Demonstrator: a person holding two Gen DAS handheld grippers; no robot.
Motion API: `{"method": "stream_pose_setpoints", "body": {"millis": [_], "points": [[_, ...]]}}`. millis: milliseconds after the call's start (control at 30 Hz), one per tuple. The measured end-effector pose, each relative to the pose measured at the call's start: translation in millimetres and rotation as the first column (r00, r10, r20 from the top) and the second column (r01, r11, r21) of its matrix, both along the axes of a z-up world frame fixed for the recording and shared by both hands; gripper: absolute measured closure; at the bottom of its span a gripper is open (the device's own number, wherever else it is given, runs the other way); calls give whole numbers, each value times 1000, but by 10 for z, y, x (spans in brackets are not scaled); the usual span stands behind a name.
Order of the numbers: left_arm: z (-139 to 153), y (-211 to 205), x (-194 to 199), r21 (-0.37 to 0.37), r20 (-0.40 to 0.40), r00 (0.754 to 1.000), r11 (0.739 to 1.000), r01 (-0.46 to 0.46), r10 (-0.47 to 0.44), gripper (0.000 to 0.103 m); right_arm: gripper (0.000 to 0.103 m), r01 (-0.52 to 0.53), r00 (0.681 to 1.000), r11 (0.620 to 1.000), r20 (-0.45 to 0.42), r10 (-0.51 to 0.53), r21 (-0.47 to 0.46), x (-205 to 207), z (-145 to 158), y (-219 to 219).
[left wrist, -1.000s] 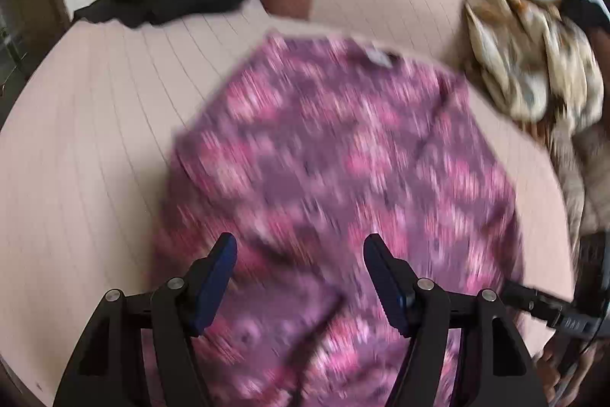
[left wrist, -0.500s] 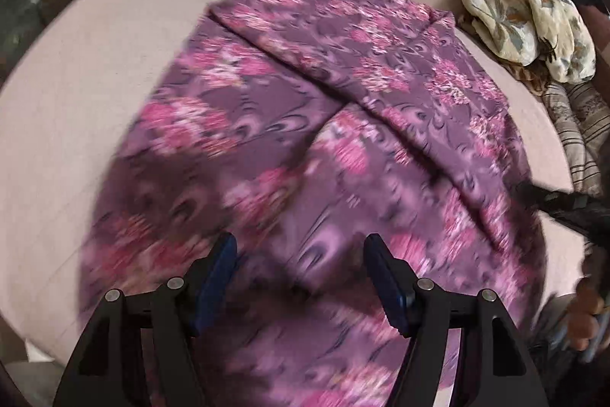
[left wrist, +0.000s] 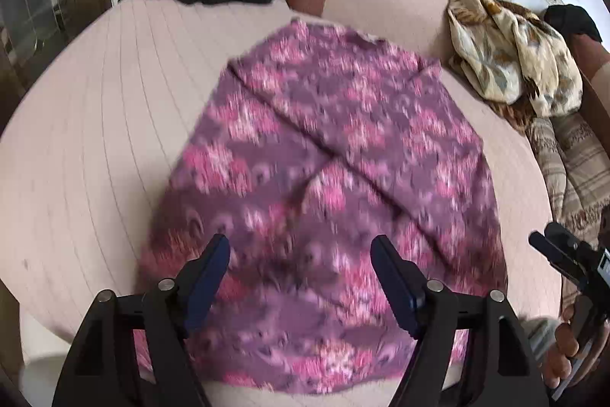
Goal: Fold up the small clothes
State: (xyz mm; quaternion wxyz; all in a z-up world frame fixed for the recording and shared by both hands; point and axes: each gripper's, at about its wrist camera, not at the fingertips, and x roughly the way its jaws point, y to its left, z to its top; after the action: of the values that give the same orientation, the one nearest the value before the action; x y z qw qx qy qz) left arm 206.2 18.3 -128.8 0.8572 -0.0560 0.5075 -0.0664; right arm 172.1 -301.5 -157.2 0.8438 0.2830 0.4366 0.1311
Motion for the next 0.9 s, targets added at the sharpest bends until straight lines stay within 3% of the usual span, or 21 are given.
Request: {"method": "stream_pose_setpoints", "body": {"millis": [100,233,333,433,633,833,900], "points": [[114,-15,323,13,0,1000,1000,-5,5,23,27,48,999,998,6,-48,-44,103,144,-115],[197,-64,827,50,20,1000,999,5,-6,22,27,54,999,998,5,-54,-21,483,247,-345],[121,-88,1388,47,-16,1000,999,-2,3,22,27,34,999,999,-11,-34,19,927,247,-530],[-9,-150,1838,57,-43,999,998,20,-18,22,27,24,999,1000,-34,-24,-10,1392,203,-616],[-391,-105,2902,16,-135,991,1000,-23,25,23,31,-3,994,997,-110,-5,-71,2538,-130,-711],[-692,-103,3753,80,-166,983,994,-70,82,33,42,-21,978,993,-210,-4,-117,3474,-528,-712],[-755,-73,3975,26,-187,978,996,-84,88,33,42,-19,975,995,-222,-3,-95,3661,-593,-719]]}}
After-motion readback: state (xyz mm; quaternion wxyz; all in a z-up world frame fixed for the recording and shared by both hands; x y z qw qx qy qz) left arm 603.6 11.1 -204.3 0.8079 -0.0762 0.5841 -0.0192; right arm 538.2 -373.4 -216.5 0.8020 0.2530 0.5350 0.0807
